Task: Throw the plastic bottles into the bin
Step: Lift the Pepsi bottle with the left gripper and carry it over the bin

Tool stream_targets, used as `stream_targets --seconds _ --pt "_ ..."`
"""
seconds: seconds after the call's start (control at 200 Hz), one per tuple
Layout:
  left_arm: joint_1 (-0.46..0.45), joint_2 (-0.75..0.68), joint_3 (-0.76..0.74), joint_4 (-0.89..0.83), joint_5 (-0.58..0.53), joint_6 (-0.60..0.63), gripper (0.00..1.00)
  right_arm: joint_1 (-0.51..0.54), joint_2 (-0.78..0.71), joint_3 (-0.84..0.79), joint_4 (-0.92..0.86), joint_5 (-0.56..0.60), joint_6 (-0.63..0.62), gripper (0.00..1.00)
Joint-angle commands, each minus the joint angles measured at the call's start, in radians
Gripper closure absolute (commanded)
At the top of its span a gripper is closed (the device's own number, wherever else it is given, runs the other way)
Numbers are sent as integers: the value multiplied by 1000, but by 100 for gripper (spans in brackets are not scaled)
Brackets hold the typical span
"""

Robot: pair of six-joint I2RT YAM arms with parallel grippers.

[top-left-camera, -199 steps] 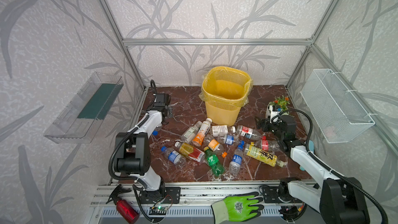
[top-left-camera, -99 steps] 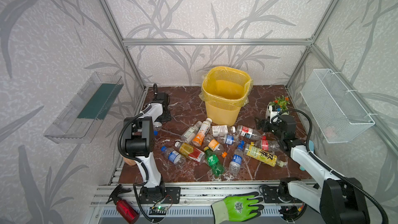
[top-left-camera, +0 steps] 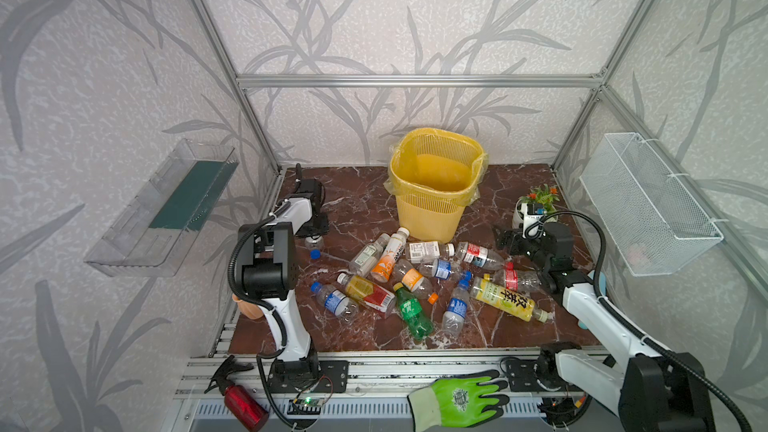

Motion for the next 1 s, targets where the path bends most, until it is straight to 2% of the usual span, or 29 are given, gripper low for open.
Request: stream_targets --seconds 0.0,0.145,0.205,0.275,0.32,0.405,0.52,0.615,0.73,0.87,0.995 --pt "0 -143 -22 75 138 -19 63 2 -29 12 -19 27 -18 6" --pt "-7 -318 -63 194 259 -63 65 3 -51 -1 -20 50 -16 6" --pt "-14 -410 -97 288 323 -81 65 2 -68 -11 -18 63 -13 6" --pt "-41 -520 -140 447 342 -111 64 1 -92 -26 -17 81 -6 6" --pt "-75 -593 -170 543 326 -112 64 1 -111 -36 -14 90 0 7" --pt "-170 -705 -199 693 222 -74 64 1 -152 -57 -19 108 10 6" --pt "-278 -783 -228 920 169 -41 65 1 -214 -76 -48 125 20 6" --pt "-347 -779 -207 1044 174 -33 66 1 -257 -79 -74 128 20 7" --pt "-431 -709 -118 1075 206 16 66 1 -293 -62 -116 134 14 6" --pt "-499 -556 3 1016 251 5 65 1 -304 -40 -139 115 28 6" --pt "-552 -374 163 839 263 1 52 2 -283 -31 -130 52 80 8"
